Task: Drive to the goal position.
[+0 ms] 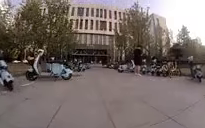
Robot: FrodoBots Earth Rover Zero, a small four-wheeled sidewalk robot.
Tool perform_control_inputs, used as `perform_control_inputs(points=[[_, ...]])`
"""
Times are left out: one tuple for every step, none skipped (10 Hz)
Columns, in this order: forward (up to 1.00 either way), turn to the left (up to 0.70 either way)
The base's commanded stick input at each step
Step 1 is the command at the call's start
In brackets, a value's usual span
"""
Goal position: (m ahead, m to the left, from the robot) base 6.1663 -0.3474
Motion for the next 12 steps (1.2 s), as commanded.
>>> perform_control_inputs(points=[[0.70,0.14],[0.70,0.14],[0.70,0.11],[0.70,0.02],[0.70,0.00],[0.70,0.00],[0.70,0.00],[0.70,0.00],[0.70,0.00],[0.70,0.00],[0.70,0.00],[0.70,0.00]])
